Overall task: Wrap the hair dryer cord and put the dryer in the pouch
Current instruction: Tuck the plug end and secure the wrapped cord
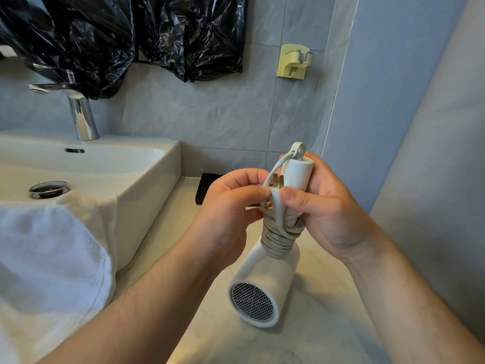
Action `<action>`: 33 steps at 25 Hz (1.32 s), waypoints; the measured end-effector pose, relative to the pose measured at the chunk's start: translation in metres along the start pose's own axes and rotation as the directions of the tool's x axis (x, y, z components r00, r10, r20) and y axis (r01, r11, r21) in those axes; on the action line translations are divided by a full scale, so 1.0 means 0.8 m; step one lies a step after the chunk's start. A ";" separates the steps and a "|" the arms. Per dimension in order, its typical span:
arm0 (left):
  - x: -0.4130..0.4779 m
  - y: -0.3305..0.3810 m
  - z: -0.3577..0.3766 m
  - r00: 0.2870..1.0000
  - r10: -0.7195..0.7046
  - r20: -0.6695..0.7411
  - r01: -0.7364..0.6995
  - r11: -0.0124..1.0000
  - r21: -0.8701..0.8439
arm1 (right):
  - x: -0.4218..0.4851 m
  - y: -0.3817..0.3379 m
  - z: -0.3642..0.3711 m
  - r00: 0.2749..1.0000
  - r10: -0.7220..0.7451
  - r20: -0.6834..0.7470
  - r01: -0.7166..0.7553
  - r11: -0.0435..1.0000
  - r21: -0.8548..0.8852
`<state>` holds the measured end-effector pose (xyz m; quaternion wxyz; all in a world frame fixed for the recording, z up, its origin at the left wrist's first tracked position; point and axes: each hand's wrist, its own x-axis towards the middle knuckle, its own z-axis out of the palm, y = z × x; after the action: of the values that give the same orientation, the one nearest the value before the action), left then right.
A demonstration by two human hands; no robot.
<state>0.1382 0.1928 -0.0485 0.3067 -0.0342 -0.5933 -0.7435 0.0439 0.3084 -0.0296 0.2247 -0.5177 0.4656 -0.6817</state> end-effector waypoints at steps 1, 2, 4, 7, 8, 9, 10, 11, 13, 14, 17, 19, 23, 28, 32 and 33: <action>0.000 0.001 0.000 1.000 -0.012 -0.004 0.012 1.000 -0.004 | 0.000 0.001 0.001 1.000 0.001 0.000 -0.001 1.000 -0.003; 0.000 0.001 0.000 1.000 -0.021 -0.013 0.021 1.000 -0.015 | 0.000 0.002 0.003 1.000 0.000 -0.001 0.000 1.000 -0.006; 0.002 0.001 -0.001 0.999 -0.031 -0.038 0.029 0.999 -0.045 | -0.001 0.004 0.004 1.000 -0.005 0.004 0.005 1.000 -0.011; 0.002 -0.003 0.000 0.998 -0.018 -0.058 0.016 0.999 -0.044 | -0.001 0.004 0.004 1.000 -0.017 0.009 0.017 1.000 -0.023; 0.002 -0.005 -0.001 0.998 -0.005 -0.057 0.003 0.999 -0.040 | -0.001 0.004 0.004 1.000 -0.021 0.001 0.021 1.000 -0.019; 0.002 -0.005 -0.002 0.999 0.006 -0.047 -0.008 0.999 -0.039 | 0.000 0.004 0.004 1.000 -0.024 -0.011 0.024 1.000 -0.012; 0.003 -0.006 -0.005 1.000 0.008 -0.024 -0.009 0.999 -0.044 | 0.000 0.005 0.003 0.999 -0.029 -0.025 0.029 1.000 -0.006; 0.004 -0.005 -0.008 1.000 0.000 0.013 0.001 0.999 -0.052 | 0.000 0.006 0.003 0.999 -0.034 -0.040 0.033 0.999 -0.005; 0.005 -0.002 -0.014 0.996 -0.017 0.089 0.023 0.997 -0.068 | 0.001 0.007 0.001 0.997 -0.034 -0.064 0.034 0.999 -0.008; 0.005 -0.001 -0.015 0.995 -0.014 0.103 0.021 0.997 -0.069 | 0.001 0.007 0.000 0.997 -0.031 -0.070 0.031 1.000 -0.006; 0.006 -0.001 -0.012 0.997 -0.011 0.077 0.016 0.998 -0.055 | 0.000 0.008 0.000 0.997 -0.018 -0.070 0.018 1.000 -0.002; 0.005 -0.001 -0.011 0.997 -0.035 0.071 0.039 0.997 -0.067 | 0.000 0.009 0.001 0.998 -0.014 -0.066 0.013 1.000 -0.008; 0.004 0.004 -0.010 0.994 -0.082 0.067 0.088 0.992 -0.087 | 0.001 0.010 0.000 0.998 -0.002 -0.055 0.000 1.000 -0.030; 0.001 0.005 -0.002 0.998 -0.051 -0.036 0.049 0.998 -0.046 | 0.001 0.014 0.002 0.995 -0.011 -0.101 0.005 0.999 -0.054; -0.003 0.004 0.004 0.995 0.014 -0.096 -0.015 1.000 -0.011 | 0.000 0.011 0.005 0.989 -0.025 -0.143 0.020 0.999 -0.039; -0.003 0.004 0.006 0.993 0.025 -0.117 -0.026 1.000 -0.004 | 0.000 0.011 0.005 0.989 -0.025 -0.148 0.021 0.999 -0.030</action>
<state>0.1405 0.1977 -0.0455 0.3503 0.0009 -0.5720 -0.7417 0.0462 0.3026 -0.0372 0.1742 -0.4741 0.4848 -0.7141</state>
